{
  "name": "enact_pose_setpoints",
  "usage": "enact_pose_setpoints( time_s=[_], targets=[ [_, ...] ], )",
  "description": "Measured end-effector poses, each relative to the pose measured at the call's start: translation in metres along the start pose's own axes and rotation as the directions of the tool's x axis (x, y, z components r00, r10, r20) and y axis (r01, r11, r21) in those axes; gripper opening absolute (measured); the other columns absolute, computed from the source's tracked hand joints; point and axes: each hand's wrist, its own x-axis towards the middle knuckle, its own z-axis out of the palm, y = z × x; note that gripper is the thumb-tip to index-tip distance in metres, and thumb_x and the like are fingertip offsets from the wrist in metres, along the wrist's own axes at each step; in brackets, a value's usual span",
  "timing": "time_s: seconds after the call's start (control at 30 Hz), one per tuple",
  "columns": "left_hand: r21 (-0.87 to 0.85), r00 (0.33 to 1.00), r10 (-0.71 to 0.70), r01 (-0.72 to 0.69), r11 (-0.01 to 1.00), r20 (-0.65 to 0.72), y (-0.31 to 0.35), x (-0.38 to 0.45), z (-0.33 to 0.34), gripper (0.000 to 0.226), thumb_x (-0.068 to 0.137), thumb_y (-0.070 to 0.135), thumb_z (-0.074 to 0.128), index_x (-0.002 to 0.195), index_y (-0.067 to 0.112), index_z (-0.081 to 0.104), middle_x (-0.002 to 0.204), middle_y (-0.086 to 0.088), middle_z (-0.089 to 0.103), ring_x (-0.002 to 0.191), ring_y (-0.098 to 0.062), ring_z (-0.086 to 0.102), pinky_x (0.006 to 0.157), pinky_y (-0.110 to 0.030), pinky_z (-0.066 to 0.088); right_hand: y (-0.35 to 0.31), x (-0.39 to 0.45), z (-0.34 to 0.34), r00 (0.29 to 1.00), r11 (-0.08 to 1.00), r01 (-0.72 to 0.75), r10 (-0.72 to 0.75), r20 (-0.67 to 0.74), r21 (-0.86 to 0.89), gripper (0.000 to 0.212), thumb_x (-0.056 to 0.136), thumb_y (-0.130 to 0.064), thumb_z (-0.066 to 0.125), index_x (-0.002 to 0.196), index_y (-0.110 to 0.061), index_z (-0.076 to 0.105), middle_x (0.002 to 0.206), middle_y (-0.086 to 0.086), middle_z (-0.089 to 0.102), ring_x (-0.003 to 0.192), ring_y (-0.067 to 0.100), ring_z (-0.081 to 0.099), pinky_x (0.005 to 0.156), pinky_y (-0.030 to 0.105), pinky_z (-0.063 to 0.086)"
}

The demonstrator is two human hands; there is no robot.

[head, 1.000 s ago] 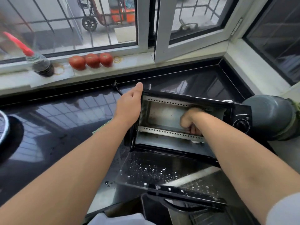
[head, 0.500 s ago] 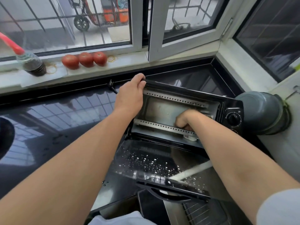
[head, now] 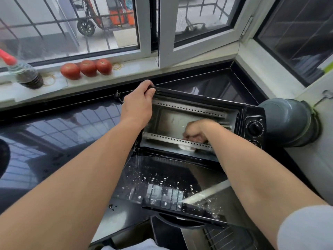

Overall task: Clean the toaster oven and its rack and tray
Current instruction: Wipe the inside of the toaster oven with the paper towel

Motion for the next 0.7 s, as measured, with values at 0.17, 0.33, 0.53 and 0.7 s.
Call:
enact_pose_setpoints(
  time_s=[0.17, 0.33, 0.53, 0.7],
  targets=[
    [-0.038, 1.000, -0.001, 0.001, 0.999, -0.005, 0.000, -0.002, 0.001, 0.016, 0.108, 0.043, 0.042, 0.113, 0.042, 0.057, 0.079, 0.003, 0.061, 0.071, -0.020, 0.063, 0.068, -0.034, 0.054, 0.002, -0.016, -0.002, 0.996, 0.787, -0.071, 0.024, -0.084, -0.613, 0.019, 0.100, -0.017, 0.041, 0.106, -0.007, 0.056, 0.089, 0.010, 0.059, 0.074, 0.025, 0.057, 0.069, 0.032, 0.049],
    [-0.071, 1.000, 0.009, -0.010, 0.997, -0.010, -0.007, -0.005, 0.002, 0.012, 0.107, 0.044, 0.043, 0.108, 0.046, 0.055, 0.073, 0.003, 0.061, 0.066, -0.025, 0.063, 0.073, -0.052, 0.060, -0.010, -0.005, 0.007, 0.988, 0.916, 0.034, -0.091, 0.125, 0.399, 0.025, 0.105, -0.027, 0.044, 0.104, -0.006, 0.059, 0.061, 0.003, 0.066, 0.048, 0.014, 0.058, 0.048, 0.022, 0.046],
    [-0.041, 0.999, 0.024, -0.025, 0.999, -0.033, -0.013, -0.009, 0.004, 0.012, 0.107, 0.046, 0.044, 0.112, 0.048, 0.054, 0.070, 0.005, 0.060, 0.067, -0.026, 0.064, 0.075, -0.051, 0.060, -0.052, 0.011, 0.027, 0.905, 0.719, 0.175, -0.387, 0.177, 0.673, 0.038, 0.104, -0.014, 0.042, 0.139, -0.002, 0.052, 0.144, 0.022, 0.050, 0.137, 0.036, 0.044, 0.112, 0.042, 0.040],
    [-0.040, 1.000, 0.013, -0.013, 0.999, -0.015, -0.013, -0.006, 0.002, 0.013, 0.107, 0.047, 0.042, 0.113, 0.048, 0.054, 0.073, 0.006, 0.062, 0.073, -0.027, 0.066, 0.075, -0.050, 0.060, -0.049, 0.021, 0.021, 0.956, 0.832, 0.117, -0.243, 0.166, 0.543, 0.026, 0.100, -0.005, 0.048, 0.123, -0.003, 0.060, 0.131, 0.020, 0.061, 0.125, 0.031, 0.057, 0.110, 0.043, 0.042]
  ],
)
